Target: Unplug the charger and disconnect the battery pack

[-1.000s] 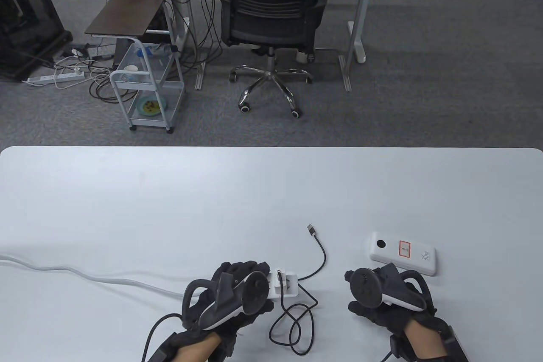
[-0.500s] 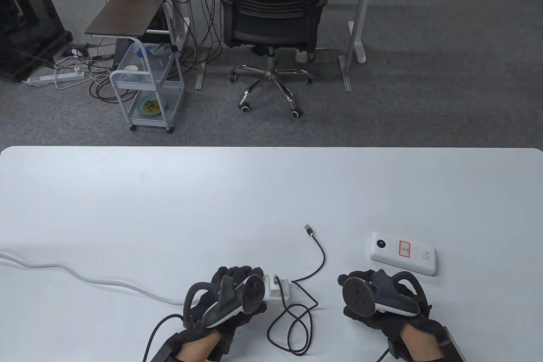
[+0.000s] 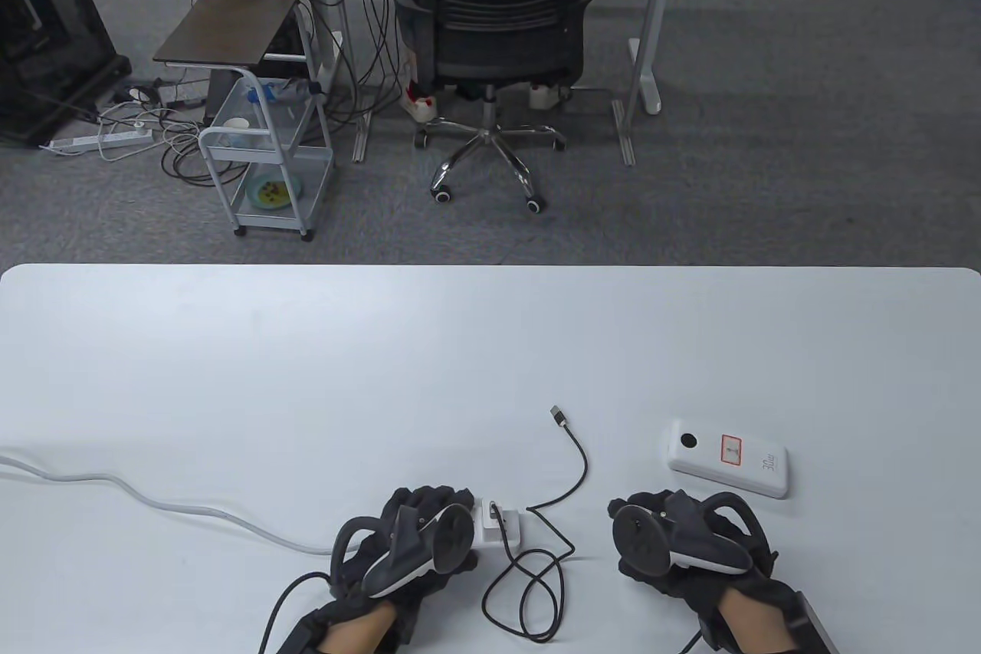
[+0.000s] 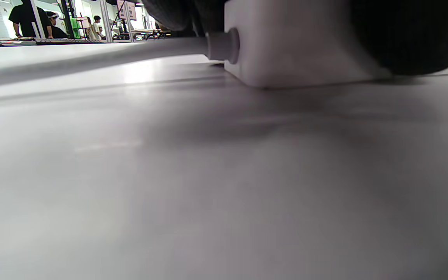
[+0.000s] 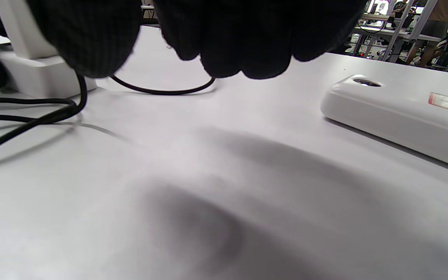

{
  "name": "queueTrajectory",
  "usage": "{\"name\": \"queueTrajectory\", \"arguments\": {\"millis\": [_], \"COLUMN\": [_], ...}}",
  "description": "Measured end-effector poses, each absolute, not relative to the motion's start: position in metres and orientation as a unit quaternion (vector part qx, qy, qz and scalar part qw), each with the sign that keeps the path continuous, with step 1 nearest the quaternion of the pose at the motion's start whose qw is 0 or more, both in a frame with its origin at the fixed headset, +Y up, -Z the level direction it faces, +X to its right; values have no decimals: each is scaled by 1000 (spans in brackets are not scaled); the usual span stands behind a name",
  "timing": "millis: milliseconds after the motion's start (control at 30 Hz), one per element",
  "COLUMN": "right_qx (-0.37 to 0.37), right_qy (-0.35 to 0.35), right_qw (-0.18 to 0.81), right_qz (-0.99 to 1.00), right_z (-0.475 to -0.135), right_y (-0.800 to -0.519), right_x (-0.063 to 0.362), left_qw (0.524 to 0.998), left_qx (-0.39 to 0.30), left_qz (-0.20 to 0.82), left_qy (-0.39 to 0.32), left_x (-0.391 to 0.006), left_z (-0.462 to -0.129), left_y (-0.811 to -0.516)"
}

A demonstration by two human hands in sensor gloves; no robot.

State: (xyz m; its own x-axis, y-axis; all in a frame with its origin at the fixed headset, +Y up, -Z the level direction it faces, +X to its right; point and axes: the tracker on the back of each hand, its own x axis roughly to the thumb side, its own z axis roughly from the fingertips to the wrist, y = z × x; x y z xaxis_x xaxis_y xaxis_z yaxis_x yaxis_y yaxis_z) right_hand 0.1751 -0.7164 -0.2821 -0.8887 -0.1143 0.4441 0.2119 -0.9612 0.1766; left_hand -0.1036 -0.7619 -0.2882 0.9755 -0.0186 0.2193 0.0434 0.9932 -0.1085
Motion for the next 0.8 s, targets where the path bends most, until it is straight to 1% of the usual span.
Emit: {"name": "queueTrajectory", "arguments": {"millis": [233, 367, 467, 633, 800], "right_qx": [-209, -192, -185, -182, -178], "right_qy": [-114, -122, -126, -119, -116], "right_qw": [84, 61, 76, 87, 82], "right_qz": [-968, -972, -972, -972, -974], "right_z": [-285, -289, -290, -287, -285], "right_y": [-718, -718, -719, -719, -720], "right_x": [178, 187, 187, 185, 187], "left_qw": [993, 992, 991, 990, 989], "left_qx": [-57, -52, -45, -47, -35], "left_qz": [-19, -38, -74, -82, -109], "left_qy": [-106, -107, -102, -101, -95], "left_x": [-103, -99, -93, -92, -87], "left_z": [-287, -283, -280, -278, -274], "left_y": [-761, -762, -761, -762, -760]}}
